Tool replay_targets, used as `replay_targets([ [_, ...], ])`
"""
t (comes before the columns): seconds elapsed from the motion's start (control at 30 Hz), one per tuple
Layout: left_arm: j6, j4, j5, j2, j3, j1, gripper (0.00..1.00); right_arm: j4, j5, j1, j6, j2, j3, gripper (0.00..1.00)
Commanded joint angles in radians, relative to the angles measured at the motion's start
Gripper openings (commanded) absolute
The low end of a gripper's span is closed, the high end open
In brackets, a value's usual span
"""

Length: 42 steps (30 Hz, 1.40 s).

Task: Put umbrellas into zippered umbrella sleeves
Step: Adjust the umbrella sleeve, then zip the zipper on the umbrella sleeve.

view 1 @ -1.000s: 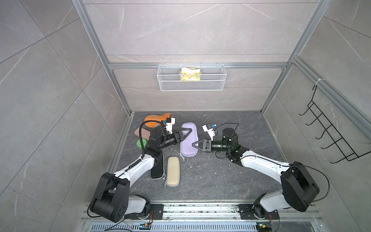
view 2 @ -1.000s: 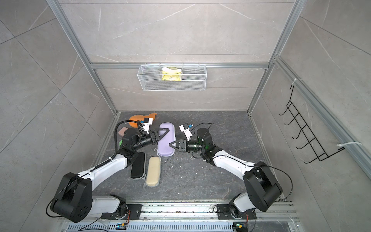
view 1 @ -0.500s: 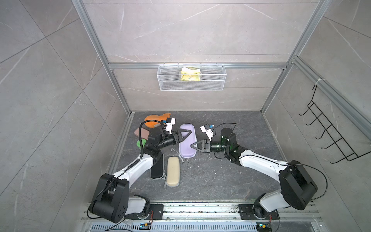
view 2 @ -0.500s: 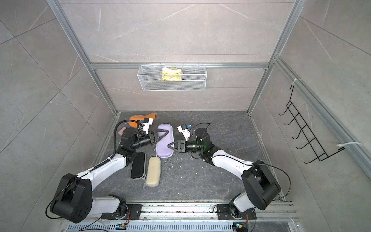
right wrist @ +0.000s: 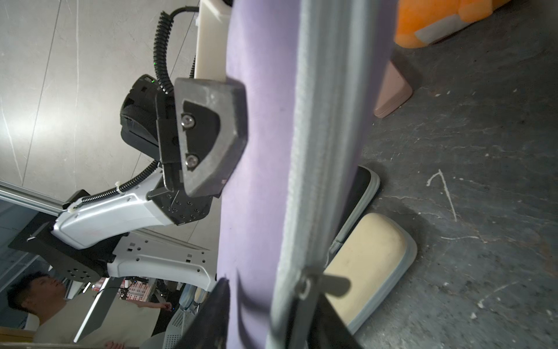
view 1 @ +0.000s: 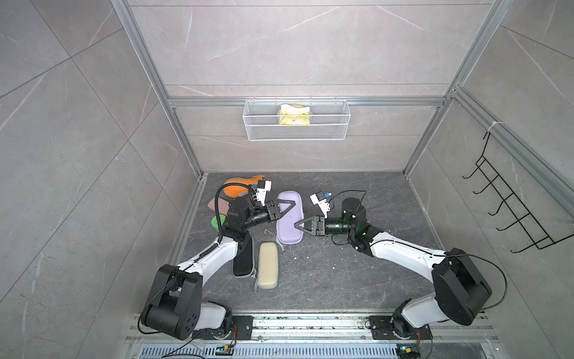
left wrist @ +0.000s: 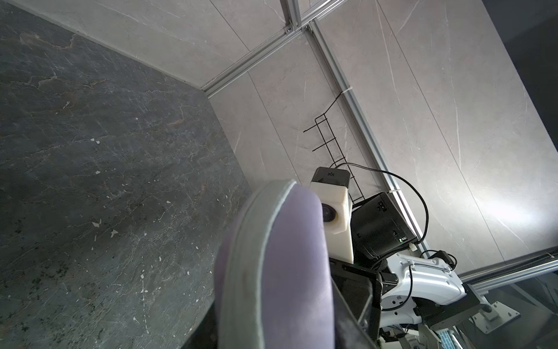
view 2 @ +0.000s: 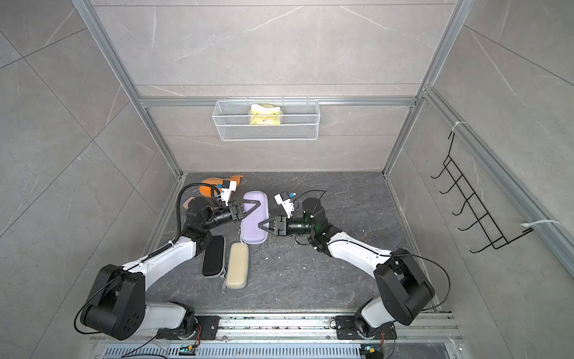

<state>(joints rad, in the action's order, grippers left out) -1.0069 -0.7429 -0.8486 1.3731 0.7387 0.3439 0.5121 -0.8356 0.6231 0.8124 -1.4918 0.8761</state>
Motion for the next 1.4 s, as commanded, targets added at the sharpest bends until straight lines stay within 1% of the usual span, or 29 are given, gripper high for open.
replay_targets([
  [0.0, 0.025, -0.063, -0.077, 0.010, 0.040, -0.017, 0.16, 0.026, -0.017, -0.040, -0.049, 0.083, -0.025, 0.54],
  [0.07, 0.039, -0.047, -0.104, 0.014, 0.047, -0.039, 0.13, -0.039, -0.005, -0.091, -0.117, 0.130, -0.054, 0.56],
  [0.13, 0.059, -0.028, -0.131, 0.015, 0.056, -0.055, 0.12, -0.250, 0.071, -0.106, -0.335, 0.192, -0.047, 0.56],
  [0.2, 0.105, 0.024, -0.164, 0.016, 0.079, -0.054, 0.11, -0.457, 0.262, -0.064, -0.607, 0.241, -0.027, 0.51],
  [0.27, 0.128, 0.043, -0.187, 0.020, 0.094, -0.052, 0.11, -0.577, 0.497, 0.016, -0.842, 0.251, -0.002, 0.46],
  [0.33, 0.143, 0.048, -0.209, 0.021, 0.103, -0.051, 0.10, -0.590, 0.662, 0.092, -0.990, 0.234, 0.008, 0.42],
  [0.37, 0.160, 0.063, -0.216, 0.020, 0.108, -0.050, 0.10, -0.583, 0.722, 0.120, -1.039, 0.218, 0.013, 0.39],
  [0.43, 0.213, 0.118, -0.222, 0.009, 0.122, -0.044, 0.09, -0.554, 0.822, 0.183, -1.135, 0.177, 0.024, 0.37],
  [0.47, 0.238, 0.147, -0.224, 0.003, 0.127, -0.039, 0.09, -0.536, 0.850, 0.207, -1.167, 0.162, 0.028, 0.36],
  [0.5, 0.275, 0.193, -0.229, -0.003, 0.139, -0.032, 0.08, -0.510, 0.890, 0.233, -1.196, 0.145, 0.029, 0.35],
  [0.57, 0.336, 0.264, -0.236, -0.016, 0.154, -0.021, 0.07, -0.451, 0.925, 0.252, -1.224, 0.130, 0.026, 0.33],
  [0.73, 0.462, 0.421, -0.235, -0.046, 0.186, -0.013, 0.05, -0.347, 0.937, 0.257, -1.242, 0.127, 0.017, 0.31],
  [0.9, 0.464, 0.436, -0.233, -0.039, 0.191, -0.008, 0.03, -0.307, 0.911, 0.262, -1.255, 0.137, 0.017, 0.31],
  [1.07, 0.465, 0.441, -0.228, -0.035, 0.189, -0.003, 0.02, -0.306, 0.914, 0.276, -1.283, 0.116, 0.046, 0.29],
  [1.17, 0.488, 0.470, -0.221, -0.037, 0.192, -0.003, 0.02, -0.289, 0.913, 0.289, -1.297, 0.114, 0.049, 0.24],
  [1.37, 0.496, 0.492, -0.214, -0.029, 0.197, -0.003, 0.01, -0.282, 0.926, 0.311, -1.338, 0.104, 0.054, 0.10],
])
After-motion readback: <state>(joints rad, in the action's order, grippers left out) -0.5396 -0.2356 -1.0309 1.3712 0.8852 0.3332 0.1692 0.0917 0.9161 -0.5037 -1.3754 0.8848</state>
